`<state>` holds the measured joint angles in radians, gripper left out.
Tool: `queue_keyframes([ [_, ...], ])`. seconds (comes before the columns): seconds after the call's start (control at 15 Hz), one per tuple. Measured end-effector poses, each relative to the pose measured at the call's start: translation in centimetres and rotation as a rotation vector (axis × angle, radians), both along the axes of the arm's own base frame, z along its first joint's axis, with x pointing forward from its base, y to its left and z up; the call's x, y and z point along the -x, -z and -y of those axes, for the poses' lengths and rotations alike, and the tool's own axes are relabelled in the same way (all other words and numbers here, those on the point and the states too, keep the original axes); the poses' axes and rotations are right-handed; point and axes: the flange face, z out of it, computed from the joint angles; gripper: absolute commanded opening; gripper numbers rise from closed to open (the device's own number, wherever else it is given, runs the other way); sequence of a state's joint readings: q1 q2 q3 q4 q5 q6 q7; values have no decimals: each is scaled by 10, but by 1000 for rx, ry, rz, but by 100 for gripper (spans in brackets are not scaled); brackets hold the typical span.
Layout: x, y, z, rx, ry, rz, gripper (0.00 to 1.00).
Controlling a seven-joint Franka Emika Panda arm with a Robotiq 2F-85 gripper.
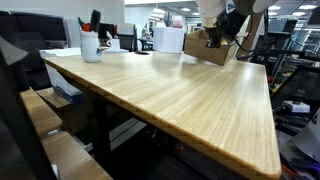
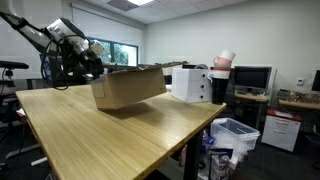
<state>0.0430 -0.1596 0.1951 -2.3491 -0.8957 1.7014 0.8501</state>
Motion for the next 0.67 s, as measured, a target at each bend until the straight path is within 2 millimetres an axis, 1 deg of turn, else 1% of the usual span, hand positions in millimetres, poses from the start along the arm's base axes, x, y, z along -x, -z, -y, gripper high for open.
queue_keyframes([
  [0.67,1,12,-6,42,19,-63,4],
])
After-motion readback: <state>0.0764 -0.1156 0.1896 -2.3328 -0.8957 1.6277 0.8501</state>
